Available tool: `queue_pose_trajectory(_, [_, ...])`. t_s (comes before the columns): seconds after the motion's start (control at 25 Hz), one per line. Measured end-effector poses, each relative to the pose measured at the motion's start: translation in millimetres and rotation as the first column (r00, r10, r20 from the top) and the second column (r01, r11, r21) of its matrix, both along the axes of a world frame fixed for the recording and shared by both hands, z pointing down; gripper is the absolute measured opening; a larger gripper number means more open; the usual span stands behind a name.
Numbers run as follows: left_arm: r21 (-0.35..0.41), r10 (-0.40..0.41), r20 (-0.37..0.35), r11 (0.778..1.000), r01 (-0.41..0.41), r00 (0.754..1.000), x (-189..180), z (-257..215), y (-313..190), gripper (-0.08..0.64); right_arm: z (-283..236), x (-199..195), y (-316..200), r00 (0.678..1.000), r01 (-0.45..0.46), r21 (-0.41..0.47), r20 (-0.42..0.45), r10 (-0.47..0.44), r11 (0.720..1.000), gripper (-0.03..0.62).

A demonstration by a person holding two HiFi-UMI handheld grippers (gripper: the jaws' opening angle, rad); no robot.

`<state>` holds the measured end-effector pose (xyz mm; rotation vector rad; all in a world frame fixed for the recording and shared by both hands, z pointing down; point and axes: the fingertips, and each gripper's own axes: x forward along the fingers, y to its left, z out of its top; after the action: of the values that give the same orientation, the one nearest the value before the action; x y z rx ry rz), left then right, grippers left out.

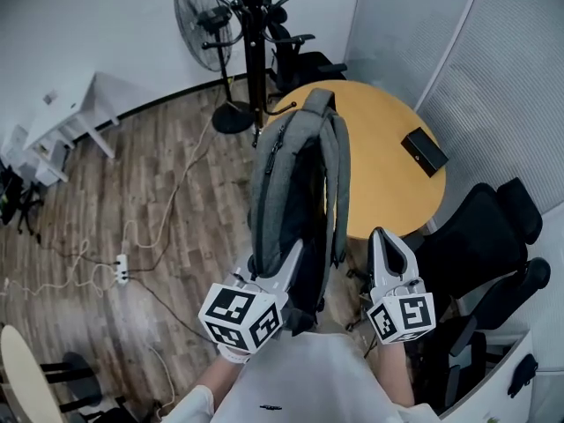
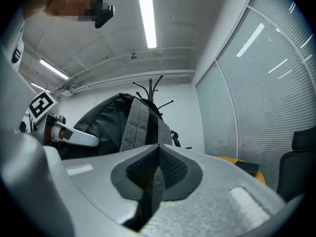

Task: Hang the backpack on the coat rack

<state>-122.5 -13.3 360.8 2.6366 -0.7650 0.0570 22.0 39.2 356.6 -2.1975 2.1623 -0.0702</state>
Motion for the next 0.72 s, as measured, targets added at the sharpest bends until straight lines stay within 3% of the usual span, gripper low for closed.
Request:
queue_pose_trajectory(0.24, [0.008,0.011,-0.011,1.0,-0.011,1.0,3,-5,-25,0.124,-4,-2,-19,1.0,-0.011,-0.02,-0.015,0.011,1.0,-0.008])
queue_pose_trajectory(0.72, [-0.012,0.021,0.012,1.0,-0.021,1.0,43,0,-67,0.124,8,36,-77,0.999,0.02,-0.011,0.041,-0.02,1.0,-0.008])
